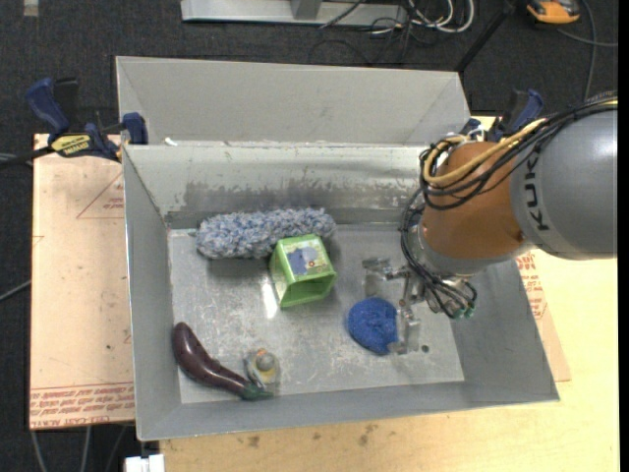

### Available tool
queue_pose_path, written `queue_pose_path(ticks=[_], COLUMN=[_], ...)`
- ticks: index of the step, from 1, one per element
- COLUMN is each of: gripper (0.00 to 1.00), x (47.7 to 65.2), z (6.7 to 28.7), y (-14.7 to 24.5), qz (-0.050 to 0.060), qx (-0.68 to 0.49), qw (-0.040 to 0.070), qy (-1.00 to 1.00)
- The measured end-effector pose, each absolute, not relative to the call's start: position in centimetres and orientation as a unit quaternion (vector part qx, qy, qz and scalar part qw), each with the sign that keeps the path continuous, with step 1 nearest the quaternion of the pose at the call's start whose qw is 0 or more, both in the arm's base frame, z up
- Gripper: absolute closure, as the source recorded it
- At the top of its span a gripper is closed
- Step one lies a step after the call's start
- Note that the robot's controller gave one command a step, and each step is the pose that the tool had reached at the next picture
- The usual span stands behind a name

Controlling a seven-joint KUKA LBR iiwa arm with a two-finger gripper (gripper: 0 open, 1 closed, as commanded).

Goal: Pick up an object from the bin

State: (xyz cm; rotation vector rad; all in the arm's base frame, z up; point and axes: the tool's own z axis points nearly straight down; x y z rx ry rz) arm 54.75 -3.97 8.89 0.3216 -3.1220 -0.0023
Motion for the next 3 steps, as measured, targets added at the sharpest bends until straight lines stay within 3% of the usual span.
queue_pose_path(ticks=[1, 3], gripper=[1.0, 1.0], x=[54.42, 54.36], z=[7.47, 7.59], y=[-1.54, -1.5], qz=[0.002, 0.002], qx=[0.116, 0.117], qw=[-0.004, -0.004], qy=[-0.993, -0.993])
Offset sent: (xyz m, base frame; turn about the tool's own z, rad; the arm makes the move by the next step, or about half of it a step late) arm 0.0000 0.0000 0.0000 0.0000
